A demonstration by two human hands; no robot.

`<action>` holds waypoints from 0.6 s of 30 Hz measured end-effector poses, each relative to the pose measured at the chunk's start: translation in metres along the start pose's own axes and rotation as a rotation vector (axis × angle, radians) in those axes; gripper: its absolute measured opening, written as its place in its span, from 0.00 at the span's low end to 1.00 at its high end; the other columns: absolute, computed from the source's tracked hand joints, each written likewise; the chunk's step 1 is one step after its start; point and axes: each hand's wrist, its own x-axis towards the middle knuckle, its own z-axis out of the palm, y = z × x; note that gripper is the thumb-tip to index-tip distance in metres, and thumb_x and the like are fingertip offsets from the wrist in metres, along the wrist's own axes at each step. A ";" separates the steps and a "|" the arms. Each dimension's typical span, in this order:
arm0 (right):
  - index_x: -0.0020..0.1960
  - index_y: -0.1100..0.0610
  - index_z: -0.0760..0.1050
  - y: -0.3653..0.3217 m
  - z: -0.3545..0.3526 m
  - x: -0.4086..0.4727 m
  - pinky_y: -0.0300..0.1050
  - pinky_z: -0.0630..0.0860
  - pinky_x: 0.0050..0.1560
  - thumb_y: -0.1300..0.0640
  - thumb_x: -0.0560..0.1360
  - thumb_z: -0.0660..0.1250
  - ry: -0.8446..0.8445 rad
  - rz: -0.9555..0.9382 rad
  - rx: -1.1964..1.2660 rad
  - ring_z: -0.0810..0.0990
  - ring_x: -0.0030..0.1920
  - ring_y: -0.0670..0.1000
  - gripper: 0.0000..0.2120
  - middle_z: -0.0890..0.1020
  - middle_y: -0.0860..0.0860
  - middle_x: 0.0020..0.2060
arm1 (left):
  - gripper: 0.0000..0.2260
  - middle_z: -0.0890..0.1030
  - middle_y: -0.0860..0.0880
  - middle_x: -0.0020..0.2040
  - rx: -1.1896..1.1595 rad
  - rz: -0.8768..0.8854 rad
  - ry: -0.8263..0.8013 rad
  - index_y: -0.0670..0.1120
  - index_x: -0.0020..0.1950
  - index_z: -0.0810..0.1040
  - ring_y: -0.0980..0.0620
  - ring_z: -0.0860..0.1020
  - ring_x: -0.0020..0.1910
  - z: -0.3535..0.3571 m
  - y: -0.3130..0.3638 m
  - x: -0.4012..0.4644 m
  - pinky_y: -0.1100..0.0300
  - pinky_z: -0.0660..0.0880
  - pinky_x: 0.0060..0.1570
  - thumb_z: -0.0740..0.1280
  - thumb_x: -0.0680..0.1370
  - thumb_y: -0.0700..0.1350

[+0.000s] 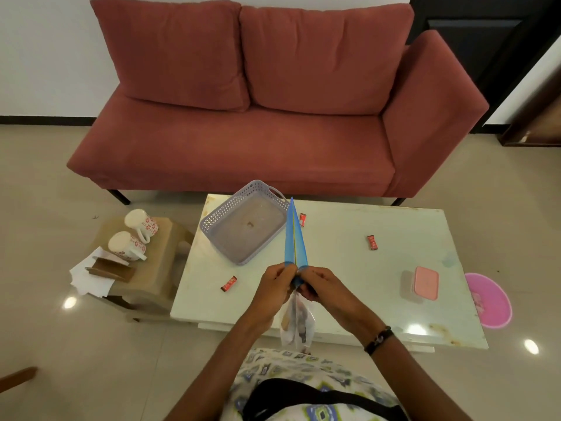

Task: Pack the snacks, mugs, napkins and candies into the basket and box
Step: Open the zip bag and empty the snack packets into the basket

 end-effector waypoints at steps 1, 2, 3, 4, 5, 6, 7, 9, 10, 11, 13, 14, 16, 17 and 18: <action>0.33 0.56 0.64 0.001 0.003 0.000 0.37 0.61 0.34 0.60 0.80 0.55 0.053 -0.019 0.046 0.61 0.28 0.44 0.17 0.65 0.46 0.26 | 0.15 0.64 0.51 0.26 -0.030 0.010 0.045 0.46 0.32 0.66 0.56 0.61 0.25 0.003 0.001 0.001 0.66 0.59 0.26 0.57 0.79 0.39; 0.32 0.56 0.64 0.001 0.006 0.000 0.37 0.61 0.34 0.60 0.80 0.55 0.094 -0.034 0.083 0.61 0.28 0.44 0.17 0.65 0.46 0.25 | 0.14 0.65 0.50 0.26 -0.067 0.020 0.078 0.45 0.33 0.67 0.56 0.62 0.26 0.007 0.003 0.001 0.66 0.61 0.26 0.57 0.79 0.39; 0.31 0.56 0.65 0.001 0.008 0.000 0.38 0.61 0.35 0.60 0.80 0.55 0.125 -0.049 0.118 0.61 0.28 0.44 0.18 0.65 0.46 0.25 | 0.14 0.65 0.49 0.27 -0.108 0.028 0.099 0.45 0.33 0.68 0.56 0.64 0.26 0.010 0.005 0.000 0.67 0.64 0.26 0.57 0.79 0.38; 0.31 0.55 0.65 -0.001 0.010 0.000 0.40 0.61 0.36 0.61 0.80 0.55 0.153 -0.059 0.158 0.61 0.29 0.45 0.18 0.65 0.46 0.26 | 0.14 0.66 0.49 0.27 -0.148 0.037 0.106 0.45 0.33 0.68 0.57 0.66 0.26 0.012 0.007 -0.001 0.68 0.67 0.26 0.58 0.79 0.38; 0.30 0.55 0.66 -0.002 0.012 -0.001 0.41 0.62 0.37 0.61 0.80 0.56 0.181 -0.069 0.190 0.61 0.30 0.45 0.19 0.64 0.47 0.26 | 0.13 0.68 0.48 0.28 -0.188 0.048 0.103 0.44 0.34 0.69 0.57 0.68 0.26 0.014 0.008 -0.001 0.68 0.70 0.28 0.58 0.79 0.38; 0.30 0.55 0.65 -0.003 0.013 -0.001 0.42 0.62 0.38 0.62 0.79 0.56 0.205 -0.075 0.222 0.61 0.30 0.46 0.18 0.64 0.48 0.26 | 0.13 0.69 0.48 0.29 -0.220 0.060 0.098 0.43 0.35 0.70 0.56 0.70 0.28 0.016 0.009 -0.002 0.67 0.72 0.30 0.57 0.79 0.38; 0.31 0.55 0.65 -0.003 0.014 -0.002 0.42 0.62 0.38 0.62 0.79 0.55 0.225 -0.084 0.242 0.61 0.30 0.46 0.18 0.63 0.48 0.27 | 0.12 0.71 0.47 0.30 -0.244 0.071 0.094 0.43 0.37 0.71 0.55 0.71 0.30 0.017 0.011 -0.003 0.66 0.74 0.33 0.57 0.80 0.38; 0.34 0.57 0.65 -0.003 0.015 -0.002 0.40 0.62 0.37 0.62 0.79 0.55 0.256 -0.093 0.313 0.60 0.29 0.45 0.15 0.62 0.49 0.28 | 0.10 0.74 0.45 0.33 -0.293 0.093 0.071 0.41 0.40 0.72 0.52 0.74 0.33 0.016 0.014 -0.004 0.63 0.76 0.36 0.56 0.80 0.37; 0.37 0.57 0.66 -0.003 0.016 -0.002 0.39 0.62 0.37 0.62 0.80 0.55 0.261 -0.086 0.367 0.60 0.29 0.44 0.13 0.62 0.50 0.29 | 0.10 0.76 0.45 0.35 -0.324 0.100 0.052 0.41 0.42 0.73 0.52 0.76 0.35 0.016 0.015 -0.005 0.63 0.77 0.38 0.56 0.80 0.38; 0.38 0.57 0.66 -0.003 0.016 -0.003 0.38 0.63 0.37 0.61 0.80 0.55 0.265 -0.083 0.400 0.60 0.29 0.44 0.11 0.62 0.50 0.29 | 0.10 0.79 0.45 0.37 -0.356 0.106 0.034 0.41 0.44 0.74 0.53 0.79 0.35 0.016 0.015 -0.006 0.63 0.78 0.39 0.56 0.81 0.38; 0.38 0.57 0.66 -0.004 0.018 -0.004 0.38 0.62 0.36 0.61 0.79 0.55 0.269 -0.074 0.417 0.60 0.29 0.44 0.11 0.62 0.50 0.28 | 0.11 0.82 0.48 0.37 -0.374 0.109 0.022 0.42 0.45 0.76 0.55 0.81 0.36 0.015 0.013 -0.006 0.65 0.80 0.38 0.56 0.81 0.40; 0.36 0.57 0.65 -0.006 0.017 -0.005 0.38 0.62 0.35 0.61 0.79 0.55 0.269 -0.067 0.411 0.60 0.28 0.44 0.12 0.63 0.50 0.27 | 0.12 0.81 0.49 0.35 -0.349 0.109 0.028 0.43 0.44 0.76 0.55 0.80 0.34 0.014 0.013 -0.006 0.66 0.79 0.36 0.56 0.81 0.40; 0.33 0.55 0.64 -0.011 0.012 -0.006 0.37 0.62 0.33 0.61 0.78 0.56 0.221 -0.056 0.289 0.61 0.28 0.45 0.15 0.64 0.49 0.26 | 0.14 0.75 0.53 0.26 -0.218 0.118 0.040 0.44 0.37 0.73 0.54 0.72 0.28 0.009 0.013 -0.004 0.69 0.72 0.28 0.55 0.81 0.39; 0.32 0.55 0.65 -0.013 0.008 -0.004 0.37 0.62 0.32 0.61 0.78 0.57 0.181 -0.056 0.152 0.62 0.27 0.45 0.16 0.66 0.49 0.26 | 0.15 0.70 0.56 0.23 -0.126 0.132 0.032 0.45 0.34 0.70 0.55 0.66 0.26 0.006 0.013 -0.003 0.70 0.67 0.25 0.55 0.81 0.38; 0.32 0.55 0.67 -0.016 0.003 -0.001 0.36 0.64 0.32 0.59 0.78 0.57 0.141 -0.054 0.011 0.64 0.28 0.45 0.16 0.69 0.49 0.26 | 0.16 0.67 0.56 0.21 -0.041 0.145 0.014 0.45 0.33 0.69 0.57 0.63 0.24 0.002 0.013 -0.002 0.70 0.62 0.23 0.55 0.81 0.37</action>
